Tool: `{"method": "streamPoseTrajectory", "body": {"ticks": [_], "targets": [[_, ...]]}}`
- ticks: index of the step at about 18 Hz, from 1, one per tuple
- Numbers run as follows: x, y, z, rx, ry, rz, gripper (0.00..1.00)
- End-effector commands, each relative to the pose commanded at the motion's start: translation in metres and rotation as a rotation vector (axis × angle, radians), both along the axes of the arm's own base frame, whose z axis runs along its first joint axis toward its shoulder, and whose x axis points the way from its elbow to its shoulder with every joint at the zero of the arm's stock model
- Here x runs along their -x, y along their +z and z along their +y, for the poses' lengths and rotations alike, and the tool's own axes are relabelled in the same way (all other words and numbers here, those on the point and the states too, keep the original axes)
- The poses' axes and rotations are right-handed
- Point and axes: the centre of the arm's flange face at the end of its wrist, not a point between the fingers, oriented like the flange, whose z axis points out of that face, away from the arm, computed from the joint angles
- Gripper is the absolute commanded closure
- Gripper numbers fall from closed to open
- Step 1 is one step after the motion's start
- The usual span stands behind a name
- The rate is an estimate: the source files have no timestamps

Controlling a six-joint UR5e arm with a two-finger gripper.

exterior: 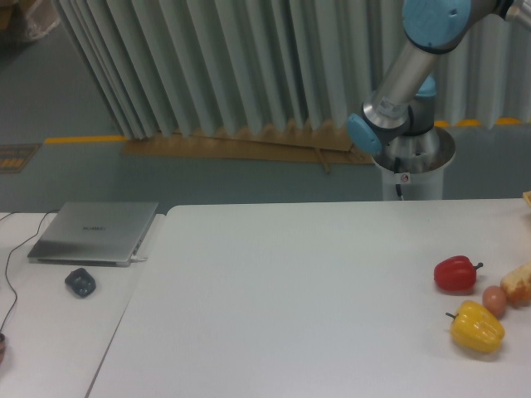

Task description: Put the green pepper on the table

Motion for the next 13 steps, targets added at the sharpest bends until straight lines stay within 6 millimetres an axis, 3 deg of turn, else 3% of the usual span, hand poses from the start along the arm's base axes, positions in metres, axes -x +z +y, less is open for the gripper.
{"method": "streamPoseTrajectory", "body": {"ticks": [2,3,4,7,9,13], "targets": [[-0.0005,-0.0009,0.0001,-0.001,-0.002,-0.003,0.00],[-0.0007,0.0001,-0.0001,0.000,0.000,-0.002,0.08],[-0.0018,0.0010,0.0016,0.002,-0.003,-0.001,0.23],[-0.0025,0.0016,0.0005,0.002,-0.004,-0.001,0.55],[-0.0032,0.0018,0.0002,0.004,-0.006,-0.002,0.61],[-0.0035,0.0075,-0.0012,0.006,-0.002,0.006,0.61]]}}
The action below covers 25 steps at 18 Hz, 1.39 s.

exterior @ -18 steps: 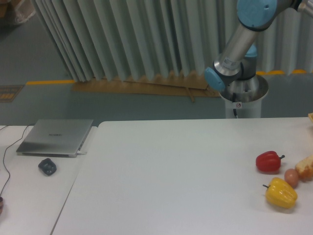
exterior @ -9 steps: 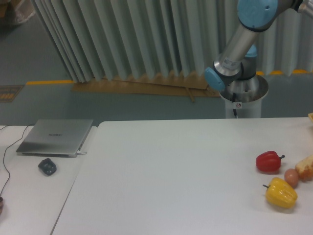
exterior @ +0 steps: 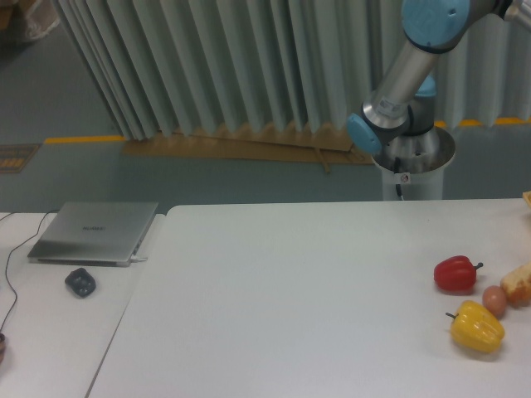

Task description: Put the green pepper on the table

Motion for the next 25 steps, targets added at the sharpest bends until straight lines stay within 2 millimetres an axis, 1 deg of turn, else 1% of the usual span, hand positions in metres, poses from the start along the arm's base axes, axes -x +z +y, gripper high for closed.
{"method": "streamPoseTrajectory", "body": {"ticks": [4,10,14,16,18,21,23,25], "targets": [[-0.003,0.013,-0.003,-0.001,0.000,0.016,0.61],[-0.029,0.051,-0.003,0.001,0.003,-0.033,0.60],[-0.051,0.069,0.016,-0.002,0.080,-0.064,0.59],[-0.062,0.078,0.024,-0.003,0.080,-0.071,0.59],[-0.072,0.081,0.037,-0.004,0.115,-0.086,0.59],[-0.088,0.081,0.063,-0.009,0.174,-0.104,0.59],[-0.103,0.090,0.080,-0.019,0.212,-0.101,0.59],[-0.114,0.091,0.098,-0.021,0.235,-0.105,0.59]]}}
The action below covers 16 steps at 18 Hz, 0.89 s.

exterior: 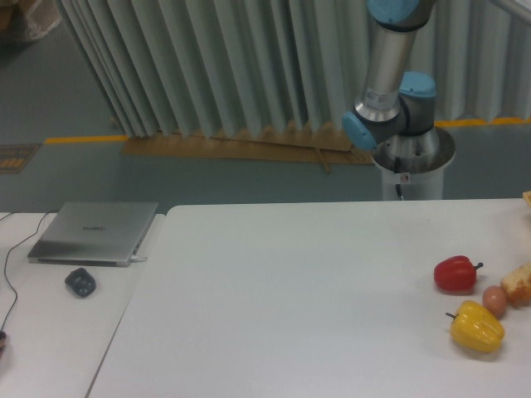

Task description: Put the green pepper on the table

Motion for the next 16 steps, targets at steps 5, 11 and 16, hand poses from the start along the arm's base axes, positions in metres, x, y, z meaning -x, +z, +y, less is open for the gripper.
{"method": "streamPoseTrajectory", "body": {"ticks": [5,11,16], "targets": [[-0.025,0.000,0.038,-0.033,0.044,-0.017,0.59],[-0.040,-0.011,0.074,-0.070,0.065,-0.011,0.59],[-0.044,-0.025,0.096,-0.092,0.098,0.000,0.59]]}}
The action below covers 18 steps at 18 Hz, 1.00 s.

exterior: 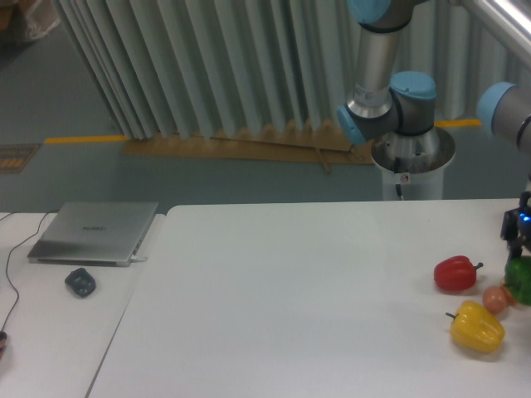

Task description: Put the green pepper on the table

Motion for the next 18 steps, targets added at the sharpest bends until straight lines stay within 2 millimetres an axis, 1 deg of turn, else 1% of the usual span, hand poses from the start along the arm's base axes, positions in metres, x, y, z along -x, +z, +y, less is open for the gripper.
{"method": "streamPoseTrajectory", "body": {"ticks": [4,5,8,10,13,15,18], "targets": [[0.011,-0.002,0.003,-0.017,-0.008,0.042,0.59],[0.016,0.000,0.004,-0.033,-0.008,0.070,0.59],[0.024,-0.004,0.006,-0.040,-0.006,0.089,0.59],[0.030,0.001,0.004,-0.043,0.002,0.099,0.59],[0.038,0.005,-0.006,-0.040,-0.011,0.113,0.59],[0.046,0.005,-0.020,-0.009,-0.044,0.134,0.59],[0.048,0.001,-0.022,0.024,-0.045,0.145,0.59]]}}
